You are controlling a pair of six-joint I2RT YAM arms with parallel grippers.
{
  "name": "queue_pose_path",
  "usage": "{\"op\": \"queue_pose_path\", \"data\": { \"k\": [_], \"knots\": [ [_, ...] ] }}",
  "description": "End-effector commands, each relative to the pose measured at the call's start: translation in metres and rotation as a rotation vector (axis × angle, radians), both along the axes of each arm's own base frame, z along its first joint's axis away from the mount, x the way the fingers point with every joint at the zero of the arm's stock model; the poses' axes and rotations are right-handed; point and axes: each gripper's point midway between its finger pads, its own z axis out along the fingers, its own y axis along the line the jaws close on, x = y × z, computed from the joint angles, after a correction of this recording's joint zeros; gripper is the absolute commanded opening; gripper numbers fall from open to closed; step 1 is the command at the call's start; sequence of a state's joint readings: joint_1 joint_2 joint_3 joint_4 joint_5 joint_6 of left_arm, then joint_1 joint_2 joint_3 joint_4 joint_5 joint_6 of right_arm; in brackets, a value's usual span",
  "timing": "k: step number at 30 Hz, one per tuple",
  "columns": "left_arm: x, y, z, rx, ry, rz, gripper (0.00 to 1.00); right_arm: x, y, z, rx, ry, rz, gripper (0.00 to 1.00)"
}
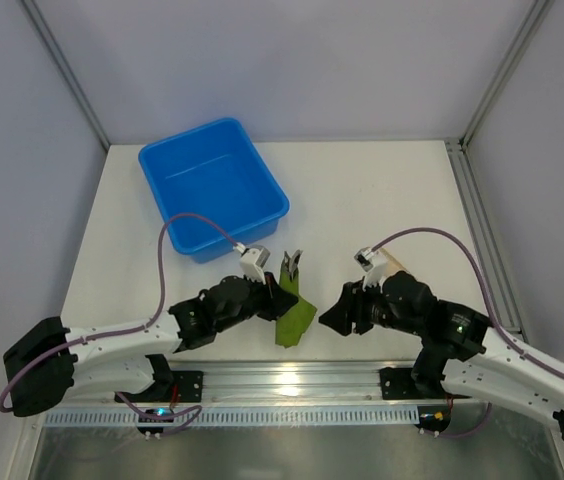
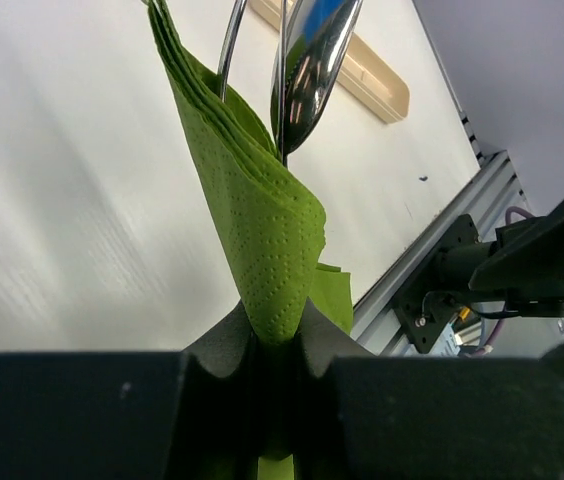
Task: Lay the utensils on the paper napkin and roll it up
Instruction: Roll the napkin.
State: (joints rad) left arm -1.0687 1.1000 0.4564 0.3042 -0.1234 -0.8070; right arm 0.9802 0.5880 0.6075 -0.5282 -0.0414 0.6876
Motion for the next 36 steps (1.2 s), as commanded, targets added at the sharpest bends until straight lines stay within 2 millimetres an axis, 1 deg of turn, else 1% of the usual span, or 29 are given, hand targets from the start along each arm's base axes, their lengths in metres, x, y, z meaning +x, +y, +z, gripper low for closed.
{"op": "queue_pose_path", "data": {
  "k": [1,2,3,5,6,8,9,11,12,13,14,15,20,24,25,31,32,36],
  "knots": [
    [0.011,0.003,0.029,-0.014,-0.059,0.055,0.00,0.004,0.029,0.034,0.077,-0.096,0.068,0.52],
    [0.013,0.004,0.030,-0.019,-0.054,0.067,0.00,0.007,0.035,0.033,0.058,-0.099,0.066,0.53],
    [0.012,0.005,0.030,-0.015,-0.042,0.073,0.00,0.004,0.041,0.035,0.056,-0.122,0.082,0.55],
    [0.013,0.003,0.034,-0.029,-0.027,0.081,0.00,0.013,0.047,0.034,0.032,-0.152,0.041,0.57],
    [0.013,0.003,0.035,-0.034,-0.024,0.085,0.00,0.011,0.055,0.037,0.043,-0.162,0.058,0.57],
    [0.013,0.003,0.039,-0.045,-0.023,0.090,0.00,0.013,0.062,0.036,0.026,-0.171,0.058,0.57],
    [0.012,0.002,0.040,-0.053,-0.016,0.087,0.00,0.015,0.066,0.028,0.004,-0.164,0.056,0.57],
    [0.010,0.001,0.047,-0.076,-0.017,0.078,0.00,0.017,0.068,0.018,-0.018,-0.159,0.047,0.57],
    [0.008,0.000,0.048,-0.087,-0.010,0.072,0.00,0.020,0.072,0.016,-0.014,-0.164,0.041,0.57],
    [0.007,-0.001,0.052,-0.103,-0.013,0.067,0.00,0.021,0.074,0.014,-0.012,-0.168,0.042,0.56],
    [0.006,-0.001,0.054,-0.112,-0.012,0.065,0.00,0.021,0.075,0.007,-0.018,-0.168,0.044,0.56],
    [0.005,-0.001,0.054,-0.117,-0.009,0.063,0.00,0.023,0.078,0.009,0.001,-0.177,0.041,0.56],
    [0.001,0.001,0.064,-0.155,-0.010,0.055,0.00,0.024,0.086,-0.001,-0.008,-0.166,0.051,0.55],
    [-0.001,0.002,0.070,-0.167,-0.014,0.054,0.00,0.023,0.093,-0.002,0.006,-0.152,0.063,0.55],
    [-0.001,0.002,0.069,-0.169,-0.014,0.055,0.00,0.023,0.094,-0.003,0.005,-0.148,0.064,0.55],
    [-0.007,0.002,0.082,-0.220,-0.013,0.034,0.00,0.020,0.095,-0.009,0.025,-0.137,0.069,0.55],
    [-0.008,0.002,0.084,-0.226,-0.012,0.031,0.00,0.019,0.097,-0.005,0.044,-0.140,0.076,0.55],
    [-0.012,0.003,0.089,-0.253,-0.014,0.019,0.00,0.017,0.099,-0.006,0.046,-0.140,0.090,0.55]
  ]
}}
